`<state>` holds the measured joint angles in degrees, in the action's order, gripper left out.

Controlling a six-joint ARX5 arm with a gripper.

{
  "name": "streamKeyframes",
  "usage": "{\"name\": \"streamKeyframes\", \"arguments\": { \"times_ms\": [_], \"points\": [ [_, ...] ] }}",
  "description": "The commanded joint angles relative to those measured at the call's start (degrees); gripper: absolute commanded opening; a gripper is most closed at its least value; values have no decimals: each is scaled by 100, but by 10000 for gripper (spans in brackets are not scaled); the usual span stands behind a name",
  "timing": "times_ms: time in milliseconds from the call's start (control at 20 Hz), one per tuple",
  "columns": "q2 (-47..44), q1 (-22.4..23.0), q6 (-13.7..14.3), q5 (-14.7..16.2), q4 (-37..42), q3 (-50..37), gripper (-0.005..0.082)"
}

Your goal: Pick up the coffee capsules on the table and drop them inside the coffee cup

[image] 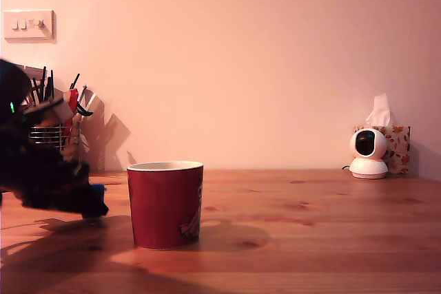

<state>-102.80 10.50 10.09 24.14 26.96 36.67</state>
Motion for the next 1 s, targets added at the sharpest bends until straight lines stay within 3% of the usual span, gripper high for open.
{"name": "streamKeyframes", "arguments": {
  "times_ms": [0,400,600,950],
  "points": [
    [302,17,44,87,-195,-11,177],
    [1414,17,98,302,-1469,-11,178],
    [1906,114,476,448,-2133,-11,178],
    [2430,481,540,645,-2393,-9,178]
  ]
}}
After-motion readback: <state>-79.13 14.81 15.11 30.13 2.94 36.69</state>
